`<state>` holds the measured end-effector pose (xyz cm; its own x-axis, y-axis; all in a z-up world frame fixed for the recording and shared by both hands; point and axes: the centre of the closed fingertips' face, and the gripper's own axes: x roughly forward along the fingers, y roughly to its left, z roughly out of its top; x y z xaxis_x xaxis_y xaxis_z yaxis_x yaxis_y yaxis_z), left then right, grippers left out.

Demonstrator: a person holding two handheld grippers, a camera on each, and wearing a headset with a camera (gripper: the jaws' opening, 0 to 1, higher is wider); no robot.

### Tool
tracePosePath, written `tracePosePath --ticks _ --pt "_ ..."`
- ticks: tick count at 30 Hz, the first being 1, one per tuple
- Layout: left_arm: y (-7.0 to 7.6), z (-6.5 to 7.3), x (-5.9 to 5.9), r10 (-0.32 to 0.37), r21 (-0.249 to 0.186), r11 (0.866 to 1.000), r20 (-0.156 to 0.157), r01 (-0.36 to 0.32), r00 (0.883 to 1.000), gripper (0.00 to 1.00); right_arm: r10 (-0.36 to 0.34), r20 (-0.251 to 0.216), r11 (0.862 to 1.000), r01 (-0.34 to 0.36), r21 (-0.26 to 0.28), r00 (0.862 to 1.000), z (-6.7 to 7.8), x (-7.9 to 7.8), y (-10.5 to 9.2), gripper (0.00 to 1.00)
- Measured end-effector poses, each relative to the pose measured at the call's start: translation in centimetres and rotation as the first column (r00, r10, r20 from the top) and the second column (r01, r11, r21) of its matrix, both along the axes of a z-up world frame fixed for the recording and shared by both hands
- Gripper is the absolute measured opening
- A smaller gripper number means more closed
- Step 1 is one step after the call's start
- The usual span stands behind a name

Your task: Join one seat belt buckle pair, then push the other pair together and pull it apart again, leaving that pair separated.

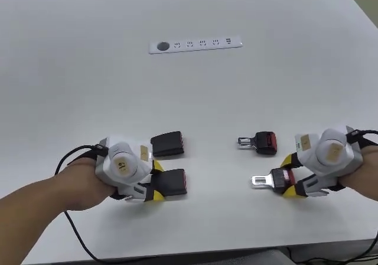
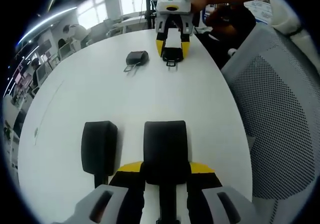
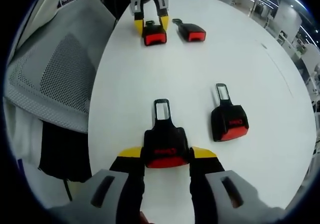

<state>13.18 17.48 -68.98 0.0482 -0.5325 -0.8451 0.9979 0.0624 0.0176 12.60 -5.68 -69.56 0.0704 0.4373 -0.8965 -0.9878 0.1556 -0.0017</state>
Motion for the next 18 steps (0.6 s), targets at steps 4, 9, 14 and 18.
tracePosePath --ticks 4,9,14,18 --pt "0.0 0.0 0.0 -0.002 0.001 1.000 -0.001 0.002 1.000 0.33 -0.007 0.003 1.000 0.007 0.025 1.000 0.0 0.0 1.7 0.34" --pt "0.0 0.0 0.0 -0.008 0.003 1.000 -0.001 0.008 1.000 0.33 -0.016 0.008 0.997 0.016 0.069 1.000 0.1 0.2 4.7 0.33" --pt "0.1 -0.1 0.1 -0.010 0.001 1.000 -0.003 0.010 1.000 0.33 -0.021 0.016 0.995 0.019 0.098 1.000 0.2 0.6 7.3 0.33" --pt "0.1 -0.1 0.1 -0.009 -0.001 1.000 -0.002 0.009 1.000 0.33 -0.019 0.024 0.993 0.016 0.117 1.000 0.2 0.8 9.6 0.33"
